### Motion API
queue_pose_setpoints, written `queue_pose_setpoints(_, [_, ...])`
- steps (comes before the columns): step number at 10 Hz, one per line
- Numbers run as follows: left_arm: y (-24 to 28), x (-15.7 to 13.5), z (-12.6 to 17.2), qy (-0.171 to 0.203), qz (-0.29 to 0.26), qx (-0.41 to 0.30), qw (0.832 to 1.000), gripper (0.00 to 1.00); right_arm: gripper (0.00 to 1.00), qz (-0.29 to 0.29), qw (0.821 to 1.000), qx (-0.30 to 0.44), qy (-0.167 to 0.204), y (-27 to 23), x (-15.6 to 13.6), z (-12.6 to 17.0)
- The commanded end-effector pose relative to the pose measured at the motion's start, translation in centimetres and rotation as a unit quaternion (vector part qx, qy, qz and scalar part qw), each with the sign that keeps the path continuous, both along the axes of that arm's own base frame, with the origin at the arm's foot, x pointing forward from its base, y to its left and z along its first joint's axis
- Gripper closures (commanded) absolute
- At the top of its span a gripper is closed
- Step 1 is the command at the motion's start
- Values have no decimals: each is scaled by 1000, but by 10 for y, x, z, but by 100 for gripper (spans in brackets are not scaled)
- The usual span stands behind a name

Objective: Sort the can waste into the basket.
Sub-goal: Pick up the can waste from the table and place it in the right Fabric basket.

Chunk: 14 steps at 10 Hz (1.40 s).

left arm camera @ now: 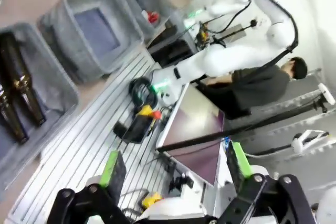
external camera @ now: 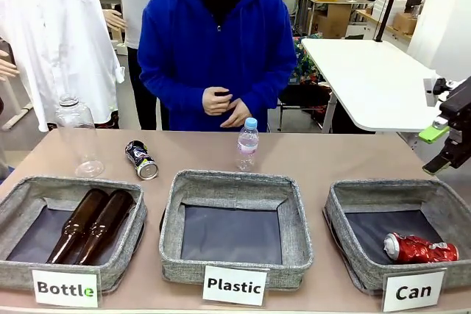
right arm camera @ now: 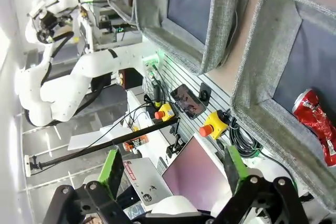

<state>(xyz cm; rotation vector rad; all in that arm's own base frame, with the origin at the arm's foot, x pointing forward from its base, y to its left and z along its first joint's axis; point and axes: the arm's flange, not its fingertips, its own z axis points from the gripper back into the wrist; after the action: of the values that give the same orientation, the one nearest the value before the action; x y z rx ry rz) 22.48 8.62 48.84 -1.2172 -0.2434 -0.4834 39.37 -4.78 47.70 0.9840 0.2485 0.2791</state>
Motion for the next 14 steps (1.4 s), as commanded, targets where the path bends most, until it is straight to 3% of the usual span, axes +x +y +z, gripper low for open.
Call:
queue_pose_setpoints(1, [-4,-1,-20,10,-5,39,999,0,0,2,1000,-4,-13,-3,1,1])
queue_pose_setpoints(2, [0,0,0,0,0,0,1000,0,0,2,1000,-4,-13,-3,1,1])
queue_pose_setpoints(12, [0,0,0,0,0,0,1000,0,0,2,1000,-4,-13,-3,1,1])
queue_pose_setpoints(13, [3,1,-3,-3,-4,9,1000,0,0,2,1000,-4,-13,-3,1,1])
queue_pose_setpoints(14, [-16,17,10,29,1,79,997,0,0,2,1000,-4,-13,-3,1,1])
